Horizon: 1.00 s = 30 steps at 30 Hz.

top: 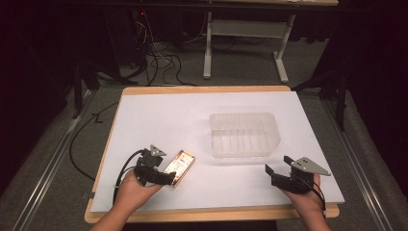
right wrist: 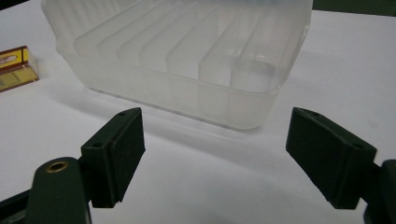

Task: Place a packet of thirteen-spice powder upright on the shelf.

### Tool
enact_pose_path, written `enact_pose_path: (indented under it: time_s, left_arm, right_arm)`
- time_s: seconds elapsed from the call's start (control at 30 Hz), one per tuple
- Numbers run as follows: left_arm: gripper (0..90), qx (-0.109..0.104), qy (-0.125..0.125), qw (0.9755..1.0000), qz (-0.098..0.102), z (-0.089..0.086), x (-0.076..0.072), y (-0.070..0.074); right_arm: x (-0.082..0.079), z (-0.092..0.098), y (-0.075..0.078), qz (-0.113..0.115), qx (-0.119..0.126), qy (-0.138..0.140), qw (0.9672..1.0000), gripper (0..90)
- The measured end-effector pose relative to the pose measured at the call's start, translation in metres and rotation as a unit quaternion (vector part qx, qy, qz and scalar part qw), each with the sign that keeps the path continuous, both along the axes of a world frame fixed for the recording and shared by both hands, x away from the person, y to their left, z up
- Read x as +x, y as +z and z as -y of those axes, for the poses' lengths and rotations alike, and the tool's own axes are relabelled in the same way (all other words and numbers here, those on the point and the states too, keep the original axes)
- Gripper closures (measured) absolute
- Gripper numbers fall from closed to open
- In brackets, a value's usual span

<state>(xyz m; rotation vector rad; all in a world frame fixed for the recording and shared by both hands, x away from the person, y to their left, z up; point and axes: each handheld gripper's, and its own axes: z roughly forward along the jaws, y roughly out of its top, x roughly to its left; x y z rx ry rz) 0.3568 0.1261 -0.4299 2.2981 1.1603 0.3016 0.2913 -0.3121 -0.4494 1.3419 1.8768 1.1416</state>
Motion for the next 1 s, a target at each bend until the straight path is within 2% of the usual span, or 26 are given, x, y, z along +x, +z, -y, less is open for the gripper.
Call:
enact_pose_path:
  time_s: [0.07, 0.17, 0.23, 0.3, 0.47, 0.6, 0.83, 1.0]
  left_arm:
    - [16.8, 0.007, -0.003, 1.0, -0.002, 0.001, 0.001, 0.001]
    - [16.2, 0.017, -0.01, 0.9997, -0.015, 0.008, 0.004, 0.003]
    - [16.1, 0.017, -0.011, 0.9997, -0.017, 0.009, 0.005, 0.003]
    - [15.5, 0.02, -0.018, 0.9992, -0.028, 0.012, 0.007, 0.003]
    - [14.5, 0.04, -0.028, 0.9981, -0.038, 0.018, 0.009, 0.004]
    - [12.3, 0.047, -0.028, 0.9977, -0.04, 0.021, 0.01, 0.004]
    - [10.9, 0.07, -0.039, 0.9956, -0.049, 0.028, 0.013, 0.003]
    - [9.2, 0.083, -0.046, 0.9933, -0.066, 0.035, 0.016, 0.002]
  right_arm:
    - [0.0, 0.0, 0.0, -0.001, 0.001, 0.001, 1.0, 19.9]
    - [0.0, 0.0, -0.001, -0.003, 0.002, 0.0, 1.0, 19.9]
    - [0.0, 0.001, -0.001, -0.002, 0.001, 0.001, 1.0, 19.9]
    - [0.0, 0.0, -0.001, -0.002, 0.002, 0.0, 1.0, 19.9]
    - [0.001, 0.001, 0.0, 0.003, -0.003, 0.0, 1.0, 17.6]
    - [-0.001, 0.0, 0.001, 0.008, -0.003, 0.001, 1.0, 16.0]
    - [-0.002, -0.003, 0.005, 0.016, -0.004, 0.004, 0.9999, 10.6]
    - [-0.002, -0.003, 0.005, 0.015, -0.005, 0.003, 0.9999, 9.4]
